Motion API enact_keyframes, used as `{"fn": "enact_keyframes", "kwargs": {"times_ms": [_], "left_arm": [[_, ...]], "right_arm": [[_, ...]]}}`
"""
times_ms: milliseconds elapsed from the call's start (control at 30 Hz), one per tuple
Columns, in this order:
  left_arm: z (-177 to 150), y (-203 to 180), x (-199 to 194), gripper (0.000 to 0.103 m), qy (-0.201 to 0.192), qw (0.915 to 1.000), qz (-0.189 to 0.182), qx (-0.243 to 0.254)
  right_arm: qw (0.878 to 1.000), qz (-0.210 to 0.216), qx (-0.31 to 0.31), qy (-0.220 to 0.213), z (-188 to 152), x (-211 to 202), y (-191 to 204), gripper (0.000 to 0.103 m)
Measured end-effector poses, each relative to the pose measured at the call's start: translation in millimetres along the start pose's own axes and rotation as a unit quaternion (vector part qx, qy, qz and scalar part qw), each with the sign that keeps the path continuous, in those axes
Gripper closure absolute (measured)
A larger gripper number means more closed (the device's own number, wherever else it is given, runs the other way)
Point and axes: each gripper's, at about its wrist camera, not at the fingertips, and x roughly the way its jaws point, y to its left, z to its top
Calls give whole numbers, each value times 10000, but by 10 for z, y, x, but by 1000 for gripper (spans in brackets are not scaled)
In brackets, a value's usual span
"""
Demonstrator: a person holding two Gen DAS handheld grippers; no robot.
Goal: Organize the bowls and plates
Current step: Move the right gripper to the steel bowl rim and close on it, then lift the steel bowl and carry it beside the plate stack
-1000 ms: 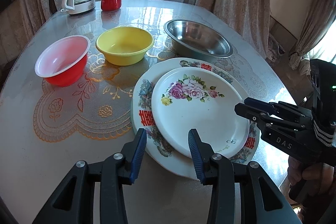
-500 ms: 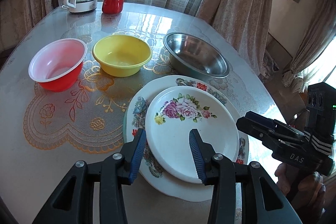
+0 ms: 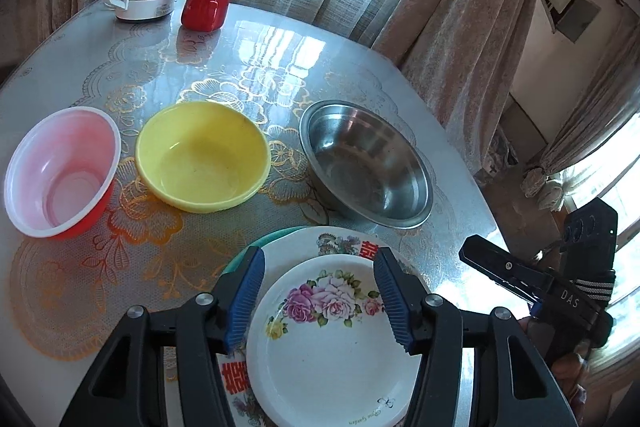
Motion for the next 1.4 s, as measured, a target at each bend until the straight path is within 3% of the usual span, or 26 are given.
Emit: {"fn": "enact_keyframes", "kwargs": {"times_ms": [267, 600, 700, 767, 867, 1167, 1400], "left_arm": [[321, -184, 372, 47, 144, 9999, 39, 70], [534, -162, 835, 48, 389, 9986, 352, 18], [549, -200, 941, 56, 460, 9981, 394, 101], [563, -222, 1006, 64, 539, 9977, 374, 164], [541, -248, 1106, 72, 686, 9963, 442, 287], [424, -441, 1095, 73, 724, 9959, 334, 437], [243, -656, 982, 73, 647, 9939, 305, 842]], "right_arm": [[9982, -201, 529, -172, 298, 242, -226, 36], [9965, -594, 572, -114, 579, 568, -349, 44], [9955, -752, 573, 14, 632, 692, -394, 55], [9952, -811, 540, 85, 619, 744, -416, 71], [9951, -839, 512, 143, 590, 774, -431, 83], [9941, -944, 492, 222, 501, 643, -474, 85], [9926, -988, 661, 240, 345, 447, -628, 85]]}}
